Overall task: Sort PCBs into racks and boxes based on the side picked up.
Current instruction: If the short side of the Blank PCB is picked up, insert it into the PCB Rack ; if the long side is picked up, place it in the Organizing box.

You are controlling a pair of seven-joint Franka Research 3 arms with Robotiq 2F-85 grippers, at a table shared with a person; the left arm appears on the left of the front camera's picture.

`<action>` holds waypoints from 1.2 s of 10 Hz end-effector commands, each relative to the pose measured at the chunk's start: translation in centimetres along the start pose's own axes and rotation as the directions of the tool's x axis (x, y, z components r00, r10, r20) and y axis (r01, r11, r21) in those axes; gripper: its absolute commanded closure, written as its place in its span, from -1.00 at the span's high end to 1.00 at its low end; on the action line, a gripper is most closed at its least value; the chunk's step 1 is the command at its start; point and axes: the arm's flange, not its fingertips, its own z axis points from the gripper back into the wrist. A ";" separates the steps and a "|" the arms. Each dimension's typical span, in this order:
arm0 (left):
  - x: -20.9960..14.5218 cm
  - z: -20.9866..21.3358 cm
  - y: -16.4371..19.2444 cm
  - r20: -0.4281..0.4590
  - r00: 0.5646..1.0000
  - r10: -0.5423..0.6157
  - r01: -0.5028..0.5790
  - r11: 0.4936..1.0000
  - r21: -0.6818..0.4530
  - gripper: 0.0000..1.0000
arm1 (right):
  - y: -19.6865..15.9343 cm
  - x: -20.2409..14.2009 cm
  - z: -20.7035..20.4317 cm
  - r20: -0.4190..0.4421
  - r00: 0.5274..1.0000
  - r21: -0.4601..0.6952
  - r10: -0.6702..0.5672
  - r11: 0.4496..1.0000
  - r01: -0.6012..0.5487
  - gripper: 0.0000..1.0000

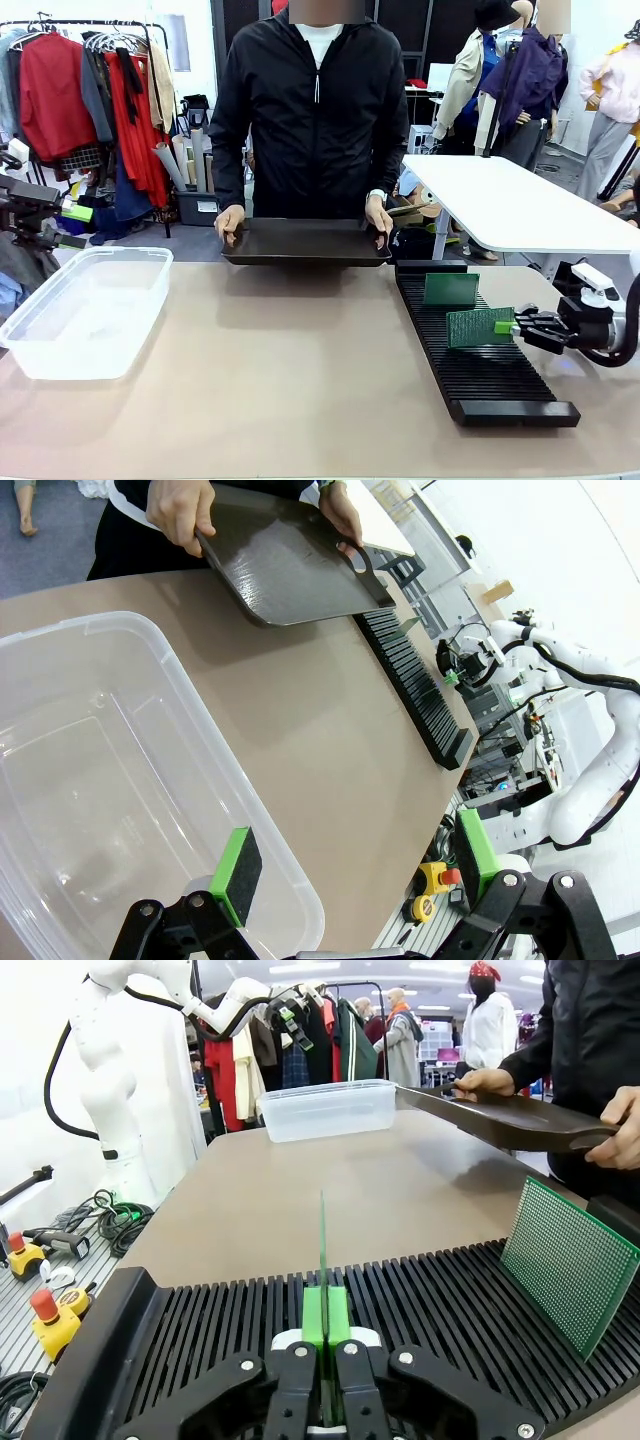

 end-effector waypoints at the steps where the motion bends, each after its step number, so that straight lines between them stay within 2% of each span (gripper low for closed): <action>1: 0.1 0.1 -0.2 0.000 1.000 0.003 -0.003 1.000 0.000 1.00 | -0.7 0.1 -0.3 0.008 1.000 -0.016 0.020 1.000 -0.020 -1.00; 6: 0.1 0.1 -0.2 0.000 1.000 0.003 -0.003 1.000 0.000 1.00 | -0.8 -0.8 -0.6 -0.037 0.999 -0.008 -0.001 1.000 0.000 -1.00; 8: 0.1 0.1 -0.2 0.000 1.000 0.003 -0.003 1.000 0.000 1.00 | -0.4 -0.5 -0.1 -0.010 1.000 -0.003 -0.003 1.000 0.003 -1.00; 12: 0.1 0.1 -0.2 0.000 1.000 0.003 -0.003 1.000 0.000 1.00 | -0.4 -0.5 -0.1 -0.010 1.000 -0.003 -0.003 1.000 0.003 -1.00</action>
